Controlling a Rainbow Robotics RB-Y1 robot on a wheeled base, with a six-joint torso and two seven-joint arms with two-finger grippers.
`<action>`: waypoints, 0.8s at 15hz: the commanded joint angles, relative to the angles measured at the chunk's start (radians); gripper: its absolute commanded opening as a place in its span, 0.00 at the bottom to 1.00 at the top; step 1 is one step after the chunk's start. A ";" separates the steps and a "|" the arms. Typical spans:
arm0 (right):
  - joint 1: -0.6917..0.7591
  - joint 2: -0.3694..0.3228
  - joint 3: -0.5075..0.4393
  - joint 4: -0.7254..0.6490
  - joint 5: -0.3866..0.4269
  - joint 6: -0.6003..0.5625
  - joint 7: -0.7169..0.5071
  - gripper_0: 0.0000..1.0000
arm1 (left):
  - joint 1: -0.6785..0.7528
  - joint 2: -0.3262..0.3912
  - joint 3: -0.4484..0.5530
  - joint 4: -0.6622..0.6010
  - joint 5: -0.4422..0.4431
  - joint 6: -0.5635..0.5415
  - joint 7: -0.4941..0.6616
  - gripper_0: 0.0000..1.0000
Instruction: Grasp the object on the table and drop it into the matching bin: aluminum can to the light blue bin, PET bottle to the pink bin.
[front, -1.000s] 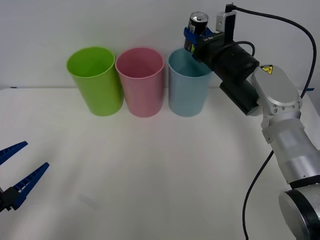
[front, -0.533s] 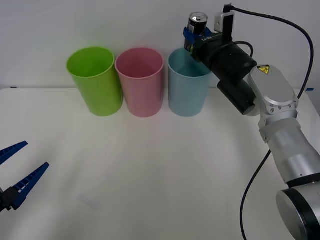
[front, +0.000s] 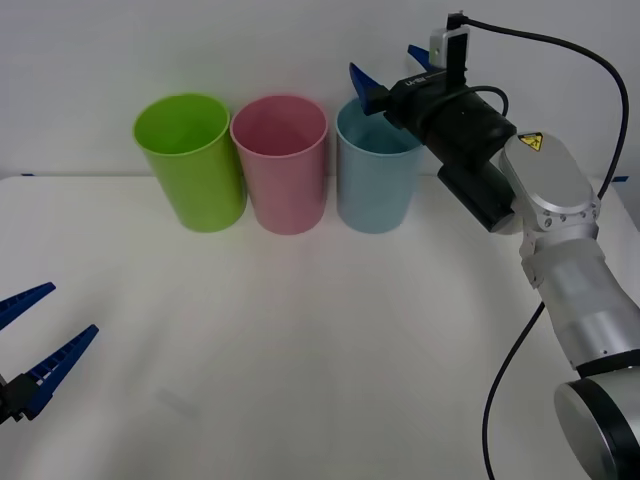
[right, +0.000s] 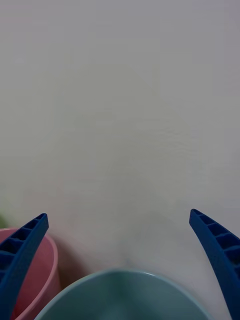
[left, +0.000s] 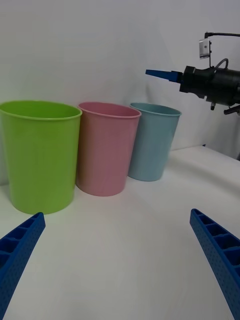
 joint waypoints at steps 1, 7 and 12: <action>0.051 -0.018 0.001 -0.067 -0.006 -0.014 0.000 1.00 | 0.000 0.000 0.000 0.000 0.000 0.000 0.000 1.00; 0.247 -0.095 0.028 -0.292 -0.057 -0.057 -0.003 1.00 | 0.000 0.000 0.000 0.000 0.000 0.000 0.000 1.00; 0.473 -0.182 0.051 -0.527 -0.103 -0.075 -0.005 1.00 | 0.000 0.000 0.000 0.000 0.000 0.000 0.000 1.00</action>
